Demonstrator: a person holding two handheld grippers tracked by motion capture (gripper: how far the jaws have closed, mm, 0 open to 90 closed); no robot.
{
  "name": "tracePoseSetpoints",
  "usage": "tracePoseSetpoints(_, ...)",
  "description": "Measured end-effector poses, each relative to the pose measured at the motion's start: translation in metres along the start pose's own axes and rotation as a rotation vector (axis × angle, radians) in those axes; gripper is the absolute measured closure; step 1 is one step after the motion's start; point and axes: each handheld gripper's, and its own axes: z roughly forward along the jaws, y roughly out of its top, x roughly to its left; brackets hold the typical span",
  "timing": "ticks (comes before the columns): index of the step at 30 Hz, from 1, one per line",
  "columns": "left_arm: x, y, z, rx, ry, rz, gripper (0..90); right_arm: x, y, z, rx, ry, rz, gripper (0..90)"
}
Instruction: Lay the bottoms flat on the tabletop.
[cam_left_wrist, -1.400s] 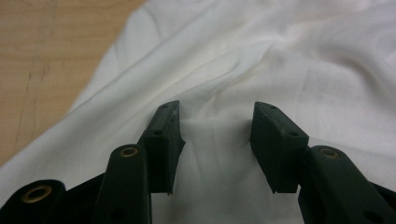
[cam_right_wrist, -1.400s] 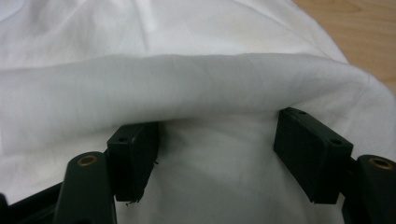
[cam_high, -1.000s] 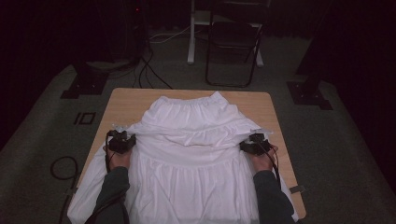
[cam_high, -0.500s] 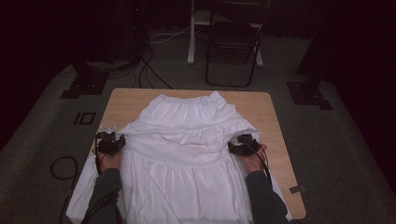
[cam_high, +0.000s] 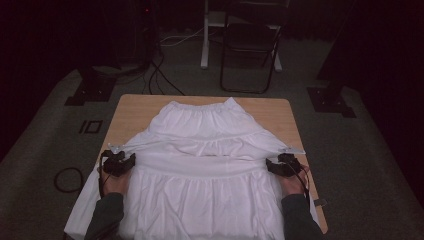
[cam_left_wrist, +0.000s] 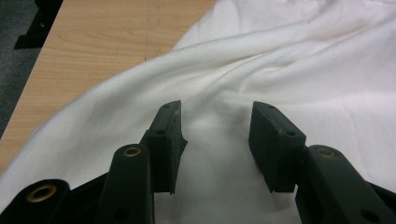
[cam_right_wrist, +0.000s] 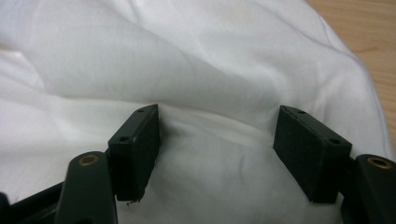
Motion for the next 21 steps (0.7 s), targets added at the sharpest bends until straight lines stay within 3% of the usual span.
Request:
tracePoseSetpoints(6,0.003,-0.009,-0.010,0.006,-0.041,0.033,52.5,0.004,-0.001,-0.011,0.074,0.017,-0.026,31.4)
tracePoseSetpoints(9,0.002,-0.011,-0.026,0.036,-0.066,0.061,51.7,0.006,-0.002,-0.019,0.085,0.015,-0.035,34.3)
tracePoseSetpoints(12,0.001,-0.013,-0.048,-0.003,-0.099,0.081,50.1,0.005,-0.002,-0.040,0.026,0.051,-0.001,35.4)
tracePoseSetpoints(15,0.005,-0.019,-0.073,-0.025,-0.103,0.090,48.7,0.000,-0.005,-0.066,-0.018,0.064,0.014,37.2)
tracePoseSetpoints(21,0.014,-0.044,-0.104,-0.013,-0.057,0.102,47.1,-0.013,-0.036,-0.110,-0.035,0.013,-0.011,44.9)
